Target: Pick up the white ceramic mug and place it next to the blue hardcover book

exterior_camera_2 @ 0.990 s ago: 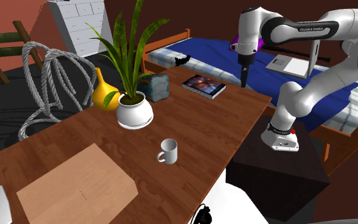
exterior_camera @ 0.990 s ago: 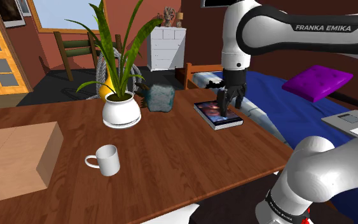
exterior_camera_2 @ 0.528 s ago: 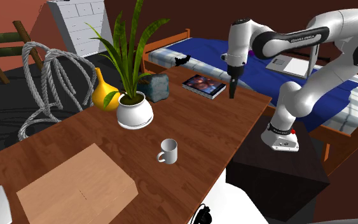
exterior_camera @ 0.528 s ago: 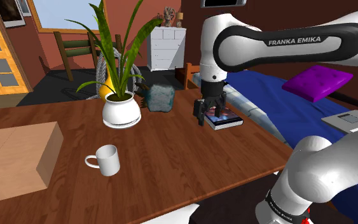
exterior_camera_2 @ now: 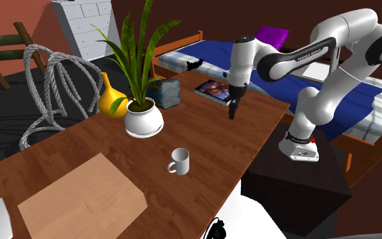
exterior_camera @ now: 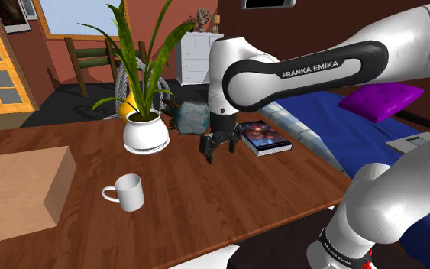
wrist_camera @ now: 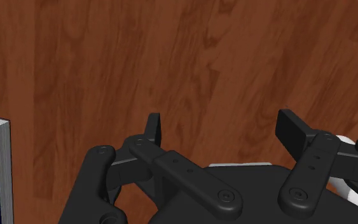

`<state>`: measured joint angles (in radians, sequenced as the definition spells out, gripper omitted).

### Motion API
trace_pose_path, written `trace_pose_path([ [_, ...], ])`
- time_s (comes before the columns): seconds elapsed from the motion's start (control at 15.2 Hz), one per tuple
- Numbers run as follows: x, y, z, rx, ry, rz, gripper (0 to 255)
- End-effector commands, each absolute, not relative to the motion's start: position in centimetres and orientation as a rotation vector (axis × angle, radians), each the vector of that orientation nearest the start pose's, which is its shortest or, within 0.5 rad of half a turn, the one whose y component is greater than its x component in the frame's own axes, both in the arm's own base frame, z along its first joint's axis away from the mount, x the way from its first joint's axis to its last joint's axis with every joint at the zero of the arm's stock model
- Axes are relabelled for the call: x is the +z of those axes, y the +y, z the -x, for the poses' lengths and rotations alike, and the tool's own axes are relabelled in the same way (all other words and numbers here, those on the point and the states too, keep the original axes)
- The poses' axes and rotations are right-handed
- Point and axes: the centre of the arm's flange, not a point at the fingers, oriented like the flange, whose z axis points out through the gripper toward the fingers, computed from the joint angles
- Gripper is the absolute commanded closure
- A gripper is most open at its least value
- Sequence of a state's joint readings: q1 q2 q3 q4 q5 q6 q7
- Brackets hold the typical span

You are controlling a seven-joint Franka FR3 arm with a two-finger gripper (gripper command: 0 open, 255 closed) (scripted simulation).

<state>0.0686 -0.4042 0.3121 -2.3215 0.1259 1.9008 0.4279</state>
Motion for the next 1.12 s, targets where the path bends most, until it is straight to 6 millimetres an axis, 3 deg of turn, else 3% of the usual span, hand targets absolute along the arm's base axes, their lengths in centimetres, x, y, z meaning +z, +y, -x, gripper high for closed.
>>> trace_pose_path([
  [0.0, 47.3, 19.3, -40.7, 0.013, 0.190, 3.146, 0],
  [1.06, 40.1, 33.6, -52.3, -0.211, 0.239, 3.119, 0],
])
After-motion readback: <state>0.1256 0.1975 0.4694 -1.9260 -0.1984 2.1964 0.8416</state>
